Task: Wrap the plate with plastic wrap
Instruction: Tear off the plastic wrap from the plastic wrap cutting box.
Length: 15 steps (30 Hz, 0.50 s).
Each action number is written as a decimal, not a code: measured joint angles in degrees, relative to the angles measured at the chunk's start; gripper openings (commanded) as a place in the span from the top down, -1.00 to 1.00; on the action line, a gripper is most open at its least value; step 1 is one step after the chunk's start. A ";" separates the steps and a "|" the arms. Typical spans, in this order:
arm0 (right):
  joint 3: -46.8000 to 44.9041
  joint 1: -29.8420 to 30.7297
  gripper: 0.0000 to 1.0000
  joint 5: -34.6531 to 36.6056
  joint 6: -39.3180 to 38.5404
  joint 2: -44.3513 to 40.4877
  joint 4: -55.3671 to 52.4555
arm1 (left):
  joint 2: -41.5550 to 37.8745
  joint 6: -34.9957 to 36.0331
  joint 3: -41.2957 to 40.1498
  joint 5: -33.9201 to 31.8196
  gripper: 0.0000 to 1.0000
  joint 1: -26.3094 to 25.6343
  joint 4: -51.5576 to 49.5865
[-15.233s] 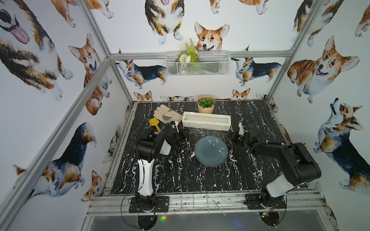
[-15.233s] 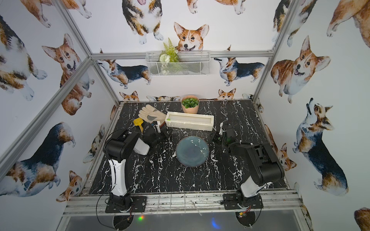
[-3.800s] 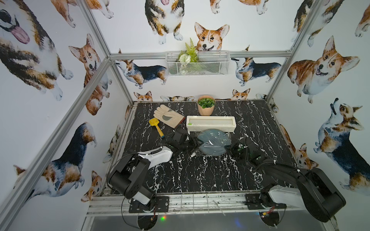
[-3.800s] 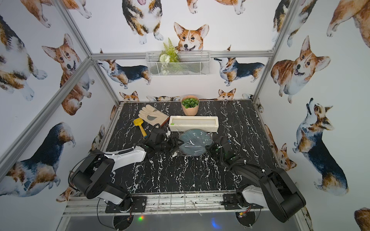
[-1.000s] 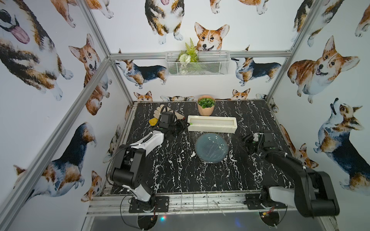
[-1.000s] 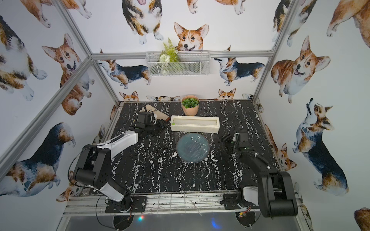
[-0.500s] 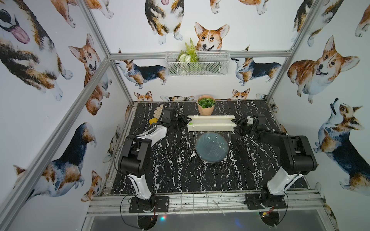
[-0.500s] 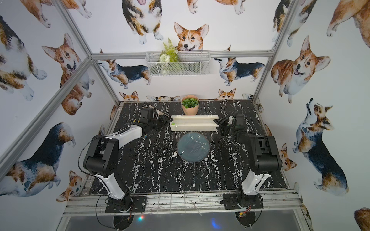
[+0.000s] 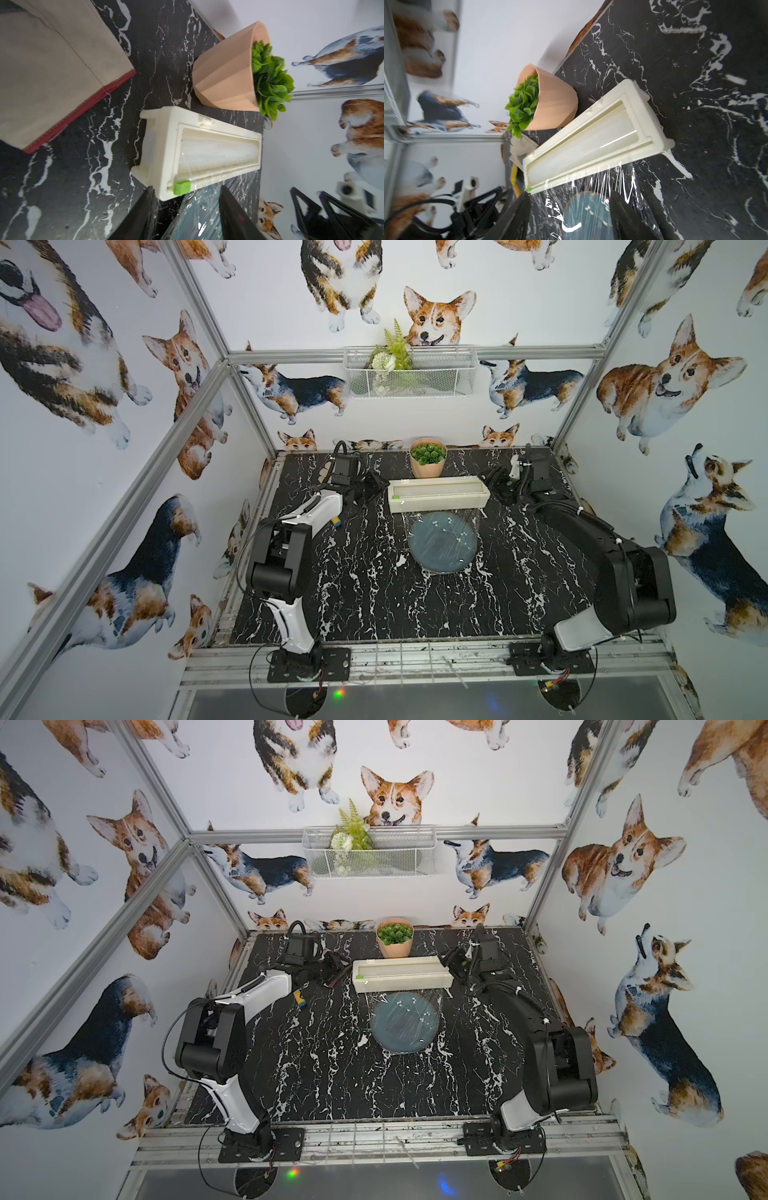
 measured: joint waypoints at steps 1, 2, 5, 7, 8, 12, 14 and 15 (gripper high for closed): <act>2.84 3.17 -0.32 2.69 -2.56 0.57 -3.26 | 0.79 1.79 1.14 -0.94 0.01 0.00 -2.12; 4.66 5.09 -0.33 4.42 -4.28 1.09 -5.01 | 1.29 2.89 1.86 -1.51 0.01 -0.07 -3.37; 11.41 10.75 -0.34 11.34 -9.57 4.46 -11.61 | 2.54 6.21 4.02 -2.99 0.03 -0.48 -7.61; 16.44 13.92 -0.37 15.10 -12.57 7.67 -15.65 | 3.04 8.22 5.05 -3.69 0.04 -1.18 -9.90; 18.84 15.17 -0.38 16.22 -13.90 9.18 -17.29 | 3.08 8.87 5.14 -3.82 0.04 -1.51 -10.64; 25.07 15.89 -0.38 18.36 -17.03 13.49 -21.79 | 1.88 9.75 4.33 -4.11 0.03 -2.08 -12.55; 25.11 11.76 -0.29 18.29 -17.44 14.21 -24.13 | 0.68 9.75 4.13 -3.52 0.02 -2.10 -12.46; 24.87 10.25 -0.24 17.97 -17.42 14.27 -24.70 | 0.26 9.77 4.20 -3.26 0.02 -2.21 -12.33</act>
